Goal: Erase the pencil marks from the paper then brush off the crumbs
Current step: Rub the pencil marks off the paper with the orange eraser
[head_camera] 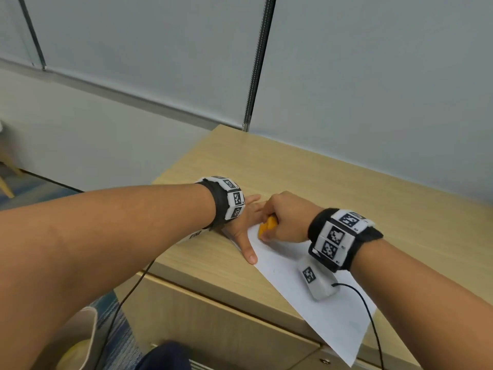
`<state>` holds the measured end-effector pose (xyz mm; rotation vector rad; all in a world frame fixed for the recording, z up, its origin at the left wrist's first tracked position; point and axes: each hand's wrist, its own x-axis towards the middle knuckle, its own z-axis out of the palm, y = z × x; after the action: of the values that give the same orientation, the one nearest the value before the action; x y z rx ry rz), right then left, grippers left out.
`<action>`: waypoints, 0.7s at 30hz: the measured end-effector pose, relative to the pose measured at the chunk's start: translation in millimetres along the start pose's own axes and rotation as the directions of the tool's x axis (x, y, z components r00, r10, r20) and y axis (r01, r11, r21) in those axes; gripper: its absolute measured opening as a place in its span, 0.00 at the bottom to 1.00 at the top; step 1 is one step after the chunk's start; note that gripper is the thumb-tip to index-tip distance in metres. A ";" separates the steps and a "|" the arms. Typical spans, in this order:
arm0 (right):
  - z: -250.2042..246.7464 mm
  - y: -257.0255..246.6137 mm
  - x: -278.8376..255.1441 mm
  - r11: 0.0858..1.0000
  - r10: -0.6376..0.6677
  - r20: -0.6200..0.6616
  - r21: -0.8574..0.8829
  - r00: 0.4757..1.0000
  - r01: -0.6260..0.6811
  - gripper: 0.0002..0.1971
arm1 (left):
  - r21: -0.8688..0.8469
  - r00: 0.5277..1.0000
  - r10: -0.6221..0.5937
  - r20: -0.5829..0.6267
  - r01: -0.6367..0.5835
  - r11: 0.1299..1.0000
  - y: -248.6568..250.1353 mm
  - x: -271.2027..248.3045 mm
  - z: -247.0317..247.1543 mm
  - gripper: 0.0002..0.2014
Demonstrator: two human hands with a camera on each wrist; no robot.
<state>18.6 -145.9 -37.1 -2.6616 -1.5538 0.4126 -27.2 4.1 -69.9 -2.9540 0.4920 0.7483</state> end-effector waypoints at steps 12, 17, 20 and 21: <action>-1.2 -4.6 -7.0 0.998 -0.019 0.186 0.069 0.982 0.006 0.11 | -0.001 0.999 -0.032 -0.020 0.032 1.000 -6.9 9.1 9.4 0.70; -12.3 7.9 2.5 0.997 0.053 0.177 0.053 0.983 -0.064 0.12 | -0.002 0.999 -0.046 -0.001 0.046 0.999 -8.1 11.4 9.3 0.71; -14.3 21.9 19.0 0.979 0.191 -0.001 0.070 0.982 -0.191 0.12 | -0.047 0.995 -0.096 -0.007 0.095 0.994 -6.0 4.7 4.6 0.71; -12.2 19.4 19.6 0.980 0.190 -0.017 0.053 0.982 -0.189 0.12 | -0.046 0.996 -0.087 -0.015 0.087 0.995 -6.2 4.4 5.2 0.71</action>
<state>47.2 -137.5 -32.6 -2.7746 -1.2695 0.4220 -23.9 9.4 -76.7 -3.0031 0.3492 0.7360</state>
